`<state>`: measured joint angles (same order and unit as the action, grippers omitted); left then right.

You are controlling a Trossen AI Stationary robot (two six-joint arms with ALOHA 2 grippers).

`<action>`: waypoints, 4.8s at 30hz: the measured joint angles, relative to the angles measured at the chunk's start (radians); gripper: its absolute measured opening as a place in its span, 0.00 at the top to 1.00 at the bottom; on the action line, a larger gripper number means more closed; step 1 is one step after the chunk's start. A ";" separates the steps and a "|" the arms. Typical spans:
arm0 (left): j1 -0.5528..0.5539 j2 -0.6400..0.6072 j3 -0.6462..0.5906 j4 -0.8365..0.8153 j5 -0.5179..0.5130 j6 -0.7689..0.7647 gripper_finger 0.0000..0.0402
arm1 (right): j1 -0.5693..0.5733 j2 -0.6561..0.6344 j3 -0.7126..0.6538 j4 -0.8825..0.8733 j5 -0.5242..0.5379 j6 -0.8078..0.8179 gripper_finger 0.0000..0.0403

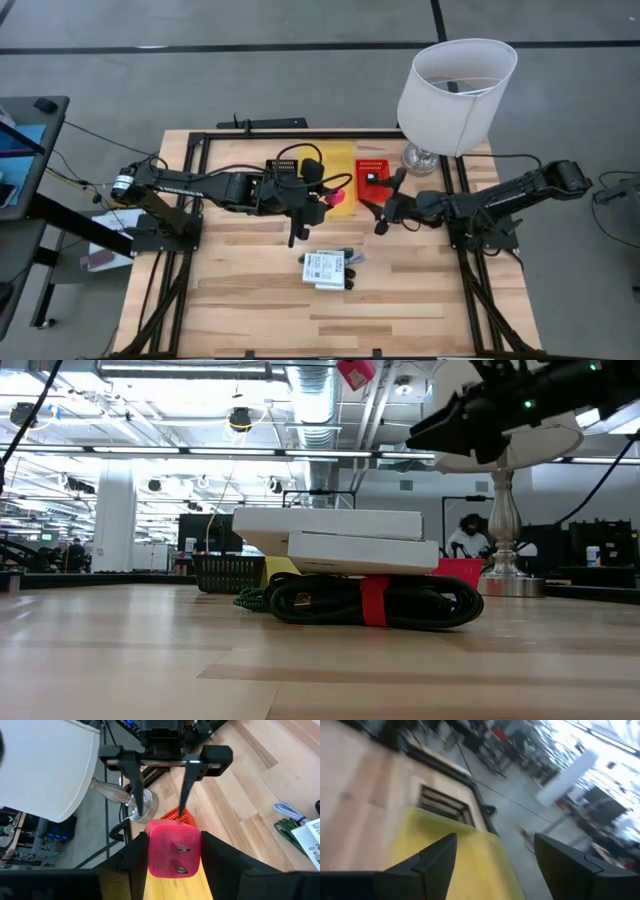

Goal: Pick and place items into bin
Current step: Put the pink charger adapter into the red bin

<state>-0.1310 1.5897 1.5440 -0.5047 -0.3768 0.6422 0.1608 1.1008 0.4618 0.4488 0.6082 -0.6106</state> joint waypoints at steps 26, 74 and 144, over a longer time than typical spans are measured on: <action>-0.001 0.000 0.000 -0.005 -0.052 -0.009 0.63 | 0.008 0.327 0.394 -0.330 0.258 -0.047 0.35; -0.005 0.000 0.000 -0.042 -0.062 -0.009 0.63 | 0.108 0.333 0.508 -0.243 0.175 -0.105 0.35; -0.157 0.000 -0.001 -0.446 -0.398 -0.362 0.45 | -0.077 0.333 0.507 -0.898 0.326 0.291 0.65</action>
<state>-0.2878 1.5902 1.5429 -0.9503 -0.7746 0.2803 0.0843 1.4342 0.9691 -0.4488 0.9342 -0.3199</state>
